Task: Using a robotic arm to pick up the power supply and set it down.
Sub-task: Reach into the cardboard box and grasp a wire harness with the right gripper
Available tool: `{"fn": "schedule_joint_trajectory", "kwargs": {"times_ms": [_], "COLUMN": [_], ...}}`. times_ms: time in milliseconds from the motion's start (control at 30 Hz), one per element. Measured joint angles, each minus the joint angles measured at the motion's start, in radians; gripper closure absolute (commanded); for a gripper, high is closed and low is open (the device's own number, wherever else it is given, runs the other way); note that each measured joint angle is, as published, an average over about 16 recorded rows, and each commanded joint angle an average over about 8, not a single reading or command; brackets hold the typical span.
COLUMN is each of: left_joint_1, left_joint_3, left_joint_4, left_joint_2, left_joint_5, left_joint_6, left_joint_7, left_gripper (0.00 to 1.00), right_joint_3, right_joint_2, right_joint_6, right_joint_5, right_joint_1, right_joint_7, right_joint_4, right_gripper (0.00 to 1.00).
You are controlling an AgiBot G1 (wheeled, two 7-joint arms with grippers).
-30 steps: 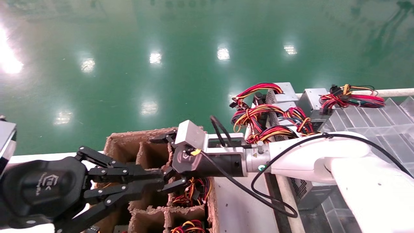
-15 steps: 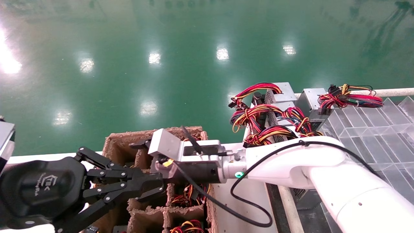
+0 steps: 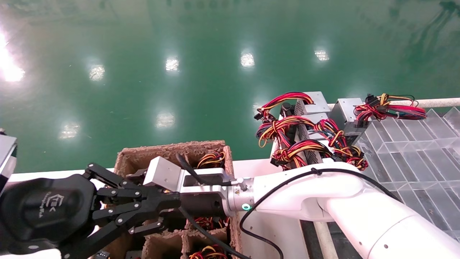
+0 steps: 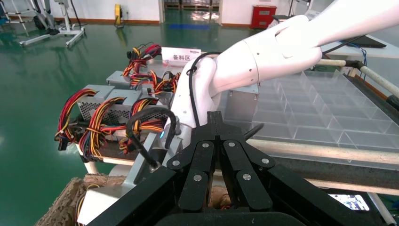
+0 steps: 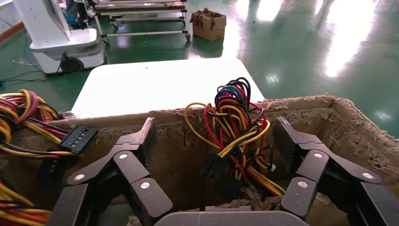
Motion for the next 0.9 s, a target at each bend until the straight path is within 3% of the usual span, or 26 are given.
{"fn": "schedule_joint_trajectory", "kwargs": {"times_ms": [467,900], "left_joint_1": [0.0,0.0], "left_joint_3": [0.001,0.001], "left_joint_4": [0.0,0.0], "left_joint_2": [0.0,0.0], "left_joint_5": [0.0,-0.001], "left_joint_6": [0.0,0.0], "left_joint_7": [0.0,0.001], "left_gripper": [1.0,1.0], "right_joint_3": [-0.156,-0.223], "right_joint_2": [0.002,0.004], "right_joint_6": [0.079,0.097], "right_joint_5": [0.141,0.259], "right_joint_1": [0.02,0.026], "right_joint_7": [-0.037,-0.084], "right_joint_4": [0.001,-0.027], "right_gripper": [1.0,1.0]}}
